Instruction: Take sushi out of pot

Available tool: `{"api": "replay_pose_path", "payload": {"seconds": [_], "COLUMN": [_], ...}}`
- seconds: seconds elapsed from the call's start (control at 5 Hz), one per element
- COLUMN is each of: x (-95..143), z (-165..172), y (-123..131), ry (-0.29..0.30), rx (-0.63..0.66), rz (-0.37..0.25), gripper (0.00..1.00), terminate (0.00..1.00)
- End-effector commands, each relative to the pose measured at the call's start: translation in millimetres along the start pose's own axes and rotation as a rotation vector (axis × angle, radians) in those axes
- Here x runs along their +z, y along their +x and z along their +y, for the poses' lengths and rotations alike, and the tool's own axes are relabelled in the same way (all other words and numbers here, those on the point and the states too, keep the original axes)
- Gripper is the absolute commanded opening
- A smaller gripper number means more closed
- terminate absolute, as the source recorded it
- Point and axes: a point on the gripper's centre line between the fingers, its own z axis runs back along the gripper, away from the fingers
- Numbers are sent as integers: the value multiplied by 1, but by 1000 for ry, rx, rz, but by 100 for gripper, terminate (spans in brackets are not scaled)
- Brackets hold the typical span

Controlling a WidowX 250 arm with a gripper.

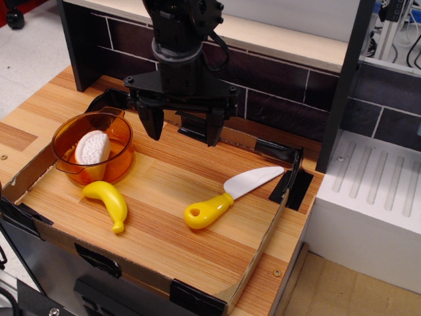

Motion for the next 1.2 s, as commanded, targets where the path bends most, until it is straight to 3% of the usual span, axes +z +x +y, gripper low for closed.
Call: {"api": "replay_pose_path", "payload": {"seconds": [0.0, 0.2, 0.6, 0.8, 1.0], "x": [0, 26, 67, 60, 54], "z": [0, 9, 46, 76, 100], "y": [0, 7, 9, 11, 13], "ry": [0, -59, -147, -121, -107], "rx": [0, -20, -30, -31, -53], "rz": [0, -72, -95, -35, -48], "gripper": [100, 100, 100, 100, 100], "terminate": [0, 0, 0, 0, 0]}}
